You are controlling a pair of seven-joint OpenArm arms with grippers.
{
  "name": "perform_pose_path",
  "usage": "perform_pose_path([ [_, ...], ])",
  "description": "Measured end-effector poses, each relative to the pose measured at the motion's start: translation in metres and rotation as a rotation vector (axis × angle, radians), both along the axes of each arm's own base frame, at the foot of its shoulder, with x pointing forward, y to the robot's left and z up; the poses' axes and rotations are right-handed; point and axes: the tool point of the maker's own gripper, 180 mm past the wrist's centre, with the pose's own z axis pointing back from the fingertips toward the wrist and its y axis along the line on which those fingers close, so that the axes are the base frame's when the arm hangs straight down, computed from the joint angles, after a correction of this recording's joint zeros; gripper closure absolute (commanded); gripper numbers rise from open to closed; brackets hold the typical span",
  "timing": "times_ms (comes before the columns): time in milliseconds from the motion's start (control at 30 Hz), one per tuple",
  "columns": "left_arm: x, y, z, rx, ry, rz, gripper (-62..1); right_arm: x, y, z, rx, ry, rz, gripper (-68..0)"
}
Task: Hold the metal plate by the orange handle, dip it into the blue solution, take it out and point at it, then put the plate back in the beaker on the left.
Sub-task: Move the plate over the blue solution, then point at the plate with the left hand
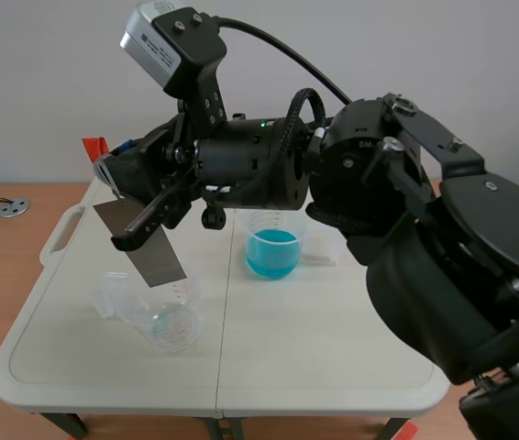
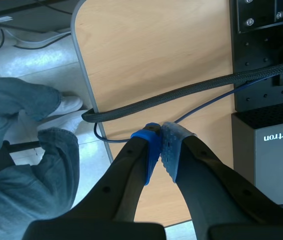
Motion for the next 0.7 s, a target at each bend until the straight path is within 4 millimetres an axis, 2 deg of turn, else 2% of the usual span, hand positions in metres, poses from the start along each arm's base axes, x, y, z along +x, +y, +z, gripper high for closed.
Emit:
perform_pose_path([
  [133,0.002,-0.001,0.001,-0.002,-0.006,-0.004,-1.9,-0.006,-0.002,0.009,0.013,-0.025,0.003,-1.3],
  [400,0.032,-0.011,0.013,-0.024,-0.078,-0.045,-1.9,-0.008,-0.007,0.028,0.028,-0.083,-0.004,-1.3],
  [500,0.051,-0.003,0.022,-0.003,-0.126,-0.055,-1.9,-0.006,-0.009,0.038,0.04,-0.104,-0.021,-1.3],
  [700,0.105,0.022,0.054,0.073,-0.284,-0.061,-1.9,0.003,-0.024,0.06,0.076,-0.148,-0.069,-1.3],
])
